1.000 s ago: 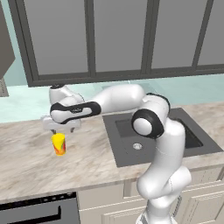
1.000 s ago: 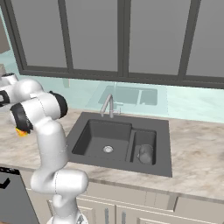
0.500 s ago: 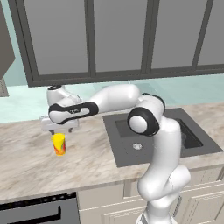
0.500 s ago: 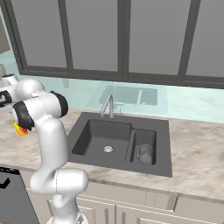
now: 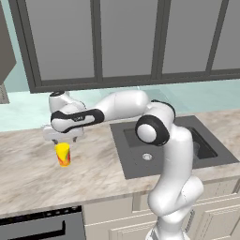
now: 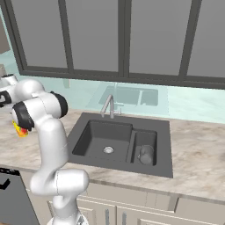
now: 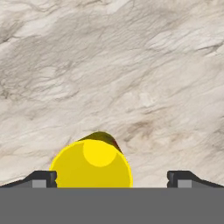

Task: Move any existing items from the left basin to the right basin for drying. Then move the cup from the counter to the left basin of the sink for washing.

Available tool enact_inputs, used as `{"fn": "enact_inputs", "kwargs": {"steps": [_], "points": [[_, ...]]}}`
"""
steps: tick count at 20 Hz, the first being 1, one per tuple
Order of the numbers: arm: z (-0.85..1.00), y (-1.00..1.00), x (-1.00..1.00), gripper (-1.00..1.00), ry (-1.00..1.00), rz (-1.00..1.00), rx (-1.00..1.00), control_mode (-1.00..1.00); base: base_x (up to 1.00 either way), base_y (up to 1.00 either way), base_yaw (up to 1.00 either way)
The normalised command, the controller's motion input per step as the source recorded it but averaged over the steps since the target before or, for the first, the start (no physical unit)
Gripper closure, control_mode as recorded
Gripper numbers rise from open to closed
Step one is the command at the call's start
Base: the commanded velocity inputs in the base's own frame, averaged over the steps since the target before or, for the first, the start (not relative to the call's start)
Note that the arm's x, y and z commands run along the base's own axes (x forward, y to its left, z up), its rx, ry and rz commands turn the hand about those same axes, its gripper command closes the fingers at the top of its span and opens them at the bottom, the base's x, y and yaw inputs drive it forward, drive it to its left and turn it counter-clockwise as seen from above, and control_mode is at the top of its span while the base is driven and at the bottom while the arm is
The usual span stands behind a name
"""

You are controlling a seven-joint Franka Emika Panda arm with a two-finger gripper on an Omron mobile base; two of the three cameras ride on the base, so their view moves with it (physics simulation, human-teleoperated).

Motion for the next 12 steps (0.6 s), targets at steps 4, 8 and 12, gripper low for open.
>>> {"fn": "enact_inputs", "kwargs": {"steps": [4,8,12], "points": [[-0.03,-0.01,0.00,-1.00,0.00,0.00,0.00,-1.00,0.00,0.00,0.00],[-0.02,-0.11,-0.05,-1.00,-0.01,0.00,0.00,-1.00,0.00,0.00,0.00],[0.00,-0.16,-0.09,-1.00,-0.03,0.00,0.00,-1.00,0.00,0.00,0.00]]}}
